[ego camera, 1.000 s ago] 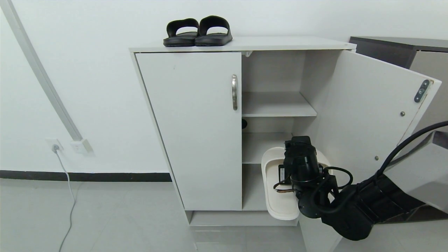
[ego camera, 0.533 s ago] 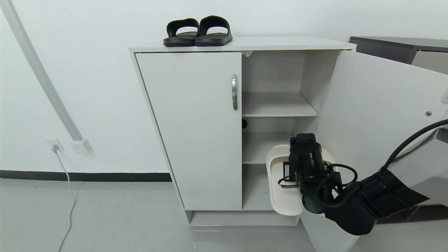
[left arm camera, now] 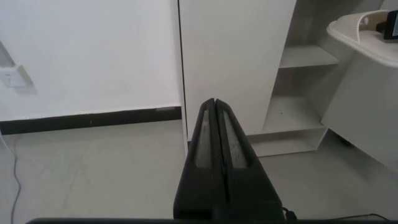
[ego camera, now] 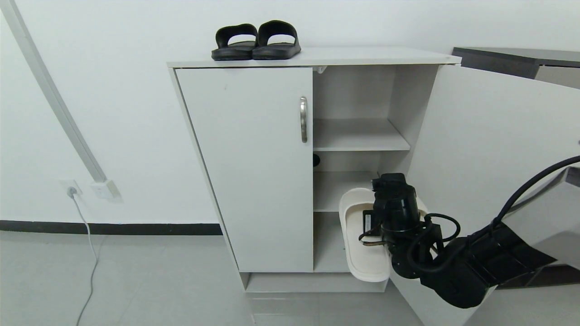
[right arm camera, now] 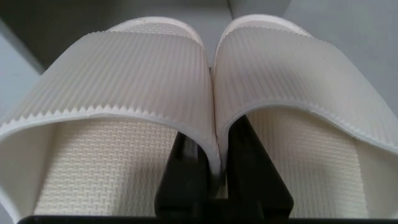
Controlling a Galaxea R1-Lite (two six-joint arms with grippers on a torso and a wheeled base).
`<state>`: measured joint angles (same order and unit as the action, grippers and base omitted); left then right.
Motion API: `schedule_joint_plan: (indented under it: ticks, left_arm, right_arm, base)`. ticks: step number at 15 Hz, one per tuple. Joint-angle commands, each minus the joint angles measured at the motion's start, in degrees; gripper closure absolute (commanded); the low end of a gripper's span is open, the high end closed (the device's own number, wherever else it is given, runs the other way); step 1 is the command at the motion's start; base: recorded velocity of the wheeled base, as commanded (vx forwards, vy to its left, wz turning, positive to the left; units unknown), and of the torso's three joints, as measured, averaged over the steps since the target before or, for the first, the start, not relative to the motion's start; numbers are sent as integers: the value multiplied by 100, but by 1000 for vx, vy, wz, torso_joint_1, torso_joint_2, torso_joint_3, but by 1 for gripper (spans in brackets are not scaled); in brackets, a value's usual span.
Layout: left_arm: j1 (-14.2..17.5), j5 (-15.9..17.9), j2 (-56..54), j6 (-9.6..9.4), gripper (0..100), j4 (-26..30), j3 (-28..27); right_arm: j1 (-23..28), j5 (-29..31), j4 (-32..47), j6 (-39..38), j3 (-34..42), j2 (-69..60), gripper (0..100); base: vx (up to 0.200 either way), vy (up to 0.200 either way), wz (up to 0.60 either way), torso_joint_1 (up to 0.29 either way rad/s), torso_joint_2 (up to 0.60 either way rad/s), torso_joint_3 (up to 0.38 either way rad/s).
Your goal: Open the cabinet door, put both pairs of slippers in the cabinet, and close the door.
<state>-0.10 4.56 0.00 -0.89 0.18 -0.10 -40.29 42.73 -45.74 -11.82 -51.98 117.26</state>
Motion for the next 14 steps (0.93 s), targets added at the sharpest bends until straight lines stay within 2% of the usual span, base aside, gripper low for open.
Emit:
schedule_joint_plan:
  ticks: [1, 3, 8, 13, 14]
  left_arm:
    - [-8, 1, 9, 1, 100, -1, 1]
    - [1, 1, 9, 1, 100, -1, 1]
    - [1, 1, 9, 1, 100, -1, 1]
    - [1, 1, 9, 1, 100, -1, 1]
    - [1, 1, 9, 1, 100, -1, 1]
  right_arm:
    - [-225, -335, -647, 233, 285, 51, 100]
    - [-392, -660, -1447, 620, 505, 201, 100]
    - [-418, -669, -1464, 602, 364, 412, 100]
    - [-348, -643, -1473, 576, 241, 666, 100]
    - [-339, -625, -1473, 558, 232, 728, 100]
  base:
    - [0, 0, 0, 0, 0, 0]
    - [0, 0, 0, 0, 0, 0]
    - [0, 0, 0, 0, 0, 0]
    - [0, -200, 0, 1, 2, 0]
    - [0, 0, 0, 0, 0, 0]
